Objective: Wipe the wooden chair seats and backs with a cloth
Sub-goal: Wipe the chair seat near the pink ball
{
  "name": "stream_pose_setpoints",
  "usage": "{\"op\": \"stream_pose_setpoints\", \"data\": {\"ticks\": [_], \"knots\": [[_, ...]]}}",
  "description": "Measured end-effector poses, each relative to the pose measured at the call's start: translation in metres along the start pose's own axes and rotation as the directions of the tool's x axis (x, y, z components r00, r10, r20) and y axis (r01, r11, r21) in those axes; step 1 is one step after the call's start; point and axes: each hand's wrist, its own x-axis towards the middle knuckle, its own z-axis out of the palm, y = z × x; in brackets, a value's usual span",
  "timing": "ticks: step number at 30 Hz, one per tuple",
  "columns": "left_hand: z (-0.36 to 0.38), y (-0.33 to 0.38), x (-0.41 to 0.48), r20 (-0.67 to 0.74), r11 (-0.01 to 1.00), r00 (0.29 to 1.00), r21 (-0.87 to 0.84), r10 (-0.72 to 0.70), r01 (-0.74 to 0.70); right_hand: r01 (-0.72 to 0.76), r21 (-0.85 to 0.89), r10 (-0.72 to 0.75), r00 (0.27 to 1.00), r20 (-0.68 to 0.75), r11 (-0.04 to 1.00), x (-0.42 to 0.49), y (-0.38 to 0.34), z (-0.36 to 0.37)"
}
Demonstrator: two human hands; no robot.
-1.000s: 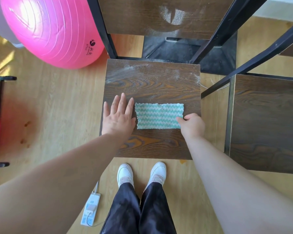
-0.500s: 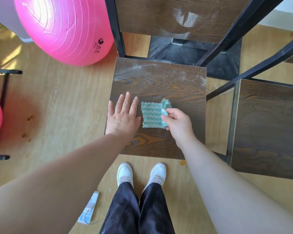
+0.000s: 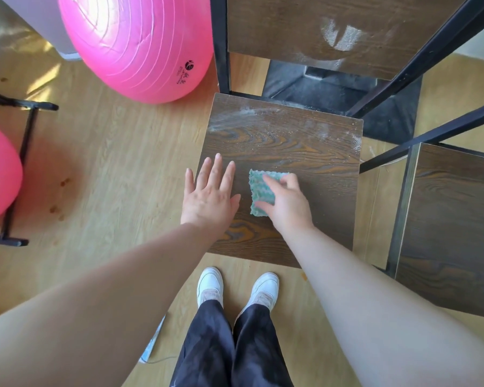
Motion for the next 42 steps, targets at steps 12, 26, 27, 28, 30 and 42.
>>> {"op": "stream_pose_setpoints", "data": {"ticks": [12, 26, 27, 28, 30, 42], "knots": [[-0.012, -0.011, 0.018, -0.046, 0.995, 0.995, -0.062, -0.083, 0.081, 0.085, 0.138, -0.062, 0.984, -0.164, 0.987, 0.029, -0.012, 0.002], [-0.042, -0.114, 0.118, -0.002, 0.996, 0.997, -0.050, -0.071, 0.071, 0.080, 0.034, -0.072, 0.978, -0.195, 0.996, 0.205, -0.126, -0.012], [-0.041, -0.120, 0.121, 0.011, 0.996, 0.998, -0.053, -0.068, 0.068, 0.076, 0.019, -0.070, 0.976, -0.204, 0.997, 0.204, -0.129, -0.008], [-0.039, -0.124, 0.123, 0.023, 0.996, 0.998, -0.056, -0.066, 0.067, 0.085, -0.002, -0.083, 0.973, -0.214, 0.996, 0.201, -0.132, -0.005], [-0.036, -0.130, 0.125, 0.044, 0.995, 0.997, -0.074, -0.063, 0.066, 0.116, -0.085, -0.133, 0.965, -0.224, 0.990, 0.193, -0.135, -0.001], [-0.019, -0.133, 0.086, 0.071, 0.995, 0.997, -0.096, -0.028, 0.035, 0.239, -0.252, -0.258, 0.965, -0.047, 0.938, 0.145, -0.127, 0.015]]}}
